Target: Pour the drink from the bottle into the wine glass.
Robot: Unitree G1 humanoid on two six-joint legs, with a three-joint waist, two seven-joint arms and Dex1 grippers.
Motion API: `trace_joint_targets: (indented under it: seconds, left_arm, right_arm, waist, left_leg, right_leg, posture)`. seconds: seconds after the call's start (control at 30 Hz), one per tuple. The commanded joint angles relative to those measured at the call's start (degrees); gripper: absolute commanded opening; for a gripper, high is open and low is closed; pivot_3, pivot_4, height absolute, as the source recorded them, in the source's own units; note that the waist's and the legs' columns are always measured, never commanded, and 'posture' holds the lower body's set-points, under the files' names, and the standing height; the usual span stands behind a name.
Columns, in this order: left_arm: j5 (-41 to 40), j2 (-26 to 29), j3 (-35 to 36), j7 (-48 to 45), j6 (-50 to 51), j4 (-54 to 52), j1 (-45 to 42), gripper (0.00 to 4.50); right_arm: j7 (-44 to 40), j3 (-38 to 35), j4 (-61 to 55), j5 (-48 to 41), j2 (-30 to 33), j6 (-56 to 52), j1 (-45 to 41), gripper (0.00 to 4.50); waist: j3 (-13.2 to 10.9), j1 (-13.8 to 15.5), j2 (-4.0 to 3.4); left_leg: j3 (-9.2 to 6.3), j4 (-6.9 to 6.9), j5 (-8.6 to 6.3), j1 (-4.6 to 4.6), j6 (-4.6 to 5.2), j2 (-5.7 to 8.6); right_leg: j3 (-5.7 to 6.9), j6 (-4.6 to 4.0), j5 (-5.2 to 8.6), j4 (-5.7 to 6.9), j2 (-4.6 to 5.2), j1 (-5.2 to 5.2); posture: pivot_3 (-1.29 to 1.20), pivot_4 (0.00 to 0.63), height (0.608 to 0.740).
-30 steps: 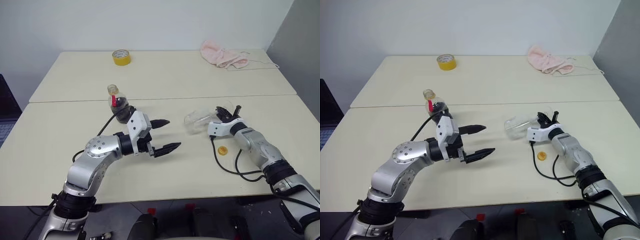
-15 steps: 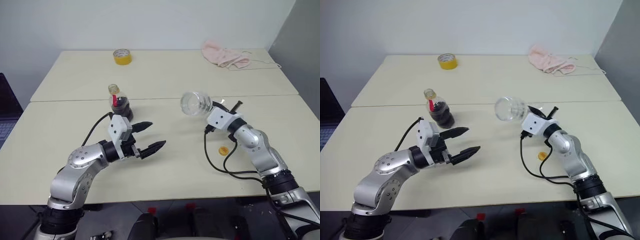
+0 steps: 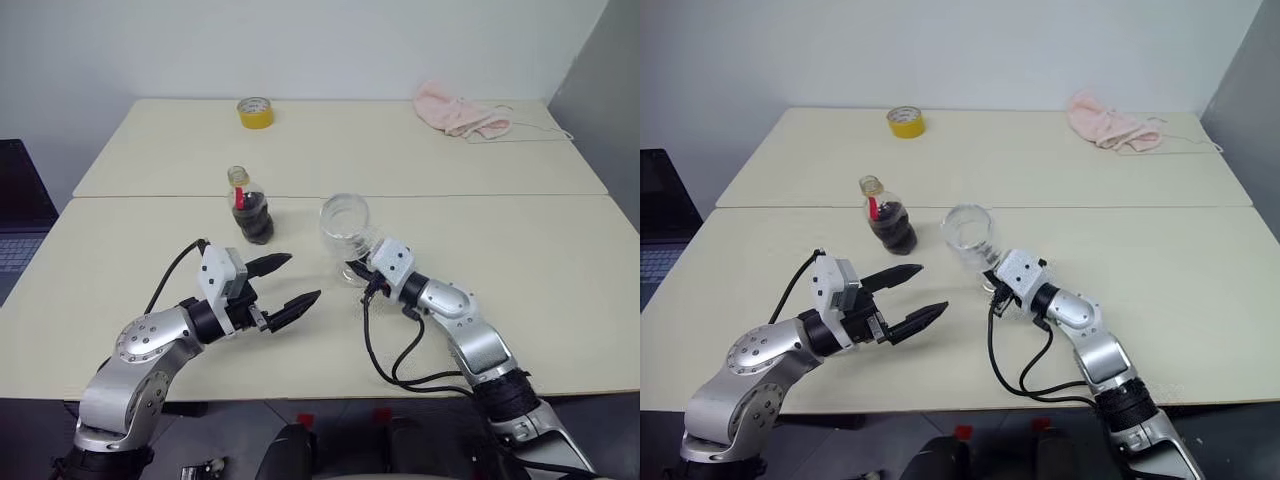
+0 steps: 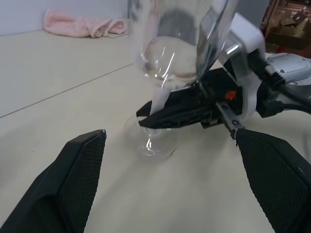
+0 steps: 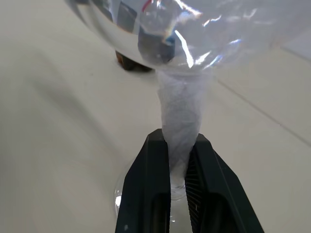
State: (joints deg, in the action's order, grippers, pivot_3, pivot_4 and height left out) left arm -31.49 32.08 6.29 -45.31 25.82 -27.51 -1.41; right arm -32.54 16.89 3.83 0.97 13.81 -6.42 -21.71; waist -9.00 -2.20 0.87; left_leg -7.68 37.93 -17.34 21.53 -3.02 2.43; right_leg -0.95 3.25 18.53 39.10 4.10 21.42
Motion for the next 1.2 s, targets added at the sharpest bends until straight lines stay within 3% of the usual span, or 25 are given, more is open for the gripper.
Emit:
trace_joint_targets:
  seconds: [0.03, 0.67, 1.07, 1.1, 1.2]
  left_arm:
    - [-1.1, 0.6, 1.3, 0.4, -0.6, -2.4, 0.1, 4.50]
    - [-0.3, 1.3, 1.1, 0.0, -1.9, -1.1, -0.4, 4.50]
    - [0.6, 1.4, 0.5, -0.9, -3.3, 0.4, -0.8, 4.50]
    - [0.6, 1.4, 0.5, -0.8, -3.3, 0.4, -0.8, 4.50]
    - [0.5, 1.4, 0.4, -0.8, -3.4, 0.4, -0.6, 4.50]
  right_arm:
    - [-0.5, -1.0, 2.3, -1.0, -1.1, 3.4, -2.2, 0.16]
    - [-3.5, -2.4, 17.4, -2.0, -3.8, 9.4, -8.7, 0.16]
    - [-3.4, -3.2, 17.0, -2.1, -3.6, 9.7, -8.8, 4.22]
    - [-3.2, -3.3, 16.9, -2.0, -3.6, 9.8, -8.8, 4.48]
    - [-3.1, -3.3, 16.5, -1.9, -3.5, 9.7, -8.6, 4.48]
  waist:
    - [0.0, -0.1, -0.01]
    - [0.0, -0.9, -0.01]
    - [0.0, -0.9, -0.02]
    - [0.0, -0.9, -0.02]
    - [0.0, -0.9, -0.02]
  left_leg:
    - [0.00, -0.01, 0.00, -0.01, 0.00, -0.01]
    - [0.02, -0.05, 0.00, -0.11, 0.00, -0.05]
    - [0.02, -0.07, 0.00, -0.09, 0.00, -0.04]
    - [0.02, -0.07, 0.00, -0.09, 0.00, -0.04]
    - [0.02, -0.07, 0.00, -0.09, 0.00, -0.04]
  right_leg:
    - [0.00, 0.00, 0.00, 0.00, -0.01, 0.01]
    - [-0.01, 0.00, 0.00, 0.03, -0.03, -0.04]
    - [-0.01, 0.00, 0.00, 0.02, -0.02, -0.02]
    - [-0.01, 0.00, 0.00, 0.02, -0.02, -0.02]
    - [-0.01, -0.01, 0.00, 0.02, -0.02, -0.02]
  posture:
    - [0.00, 0.150, 0.740]
    - [0.00, 0.150, 0.740]
    - [0.00, 0.150, 0.740]
    - [0.00, 0.150, 0.740]
    - [0.00, 0.150, 0.740]
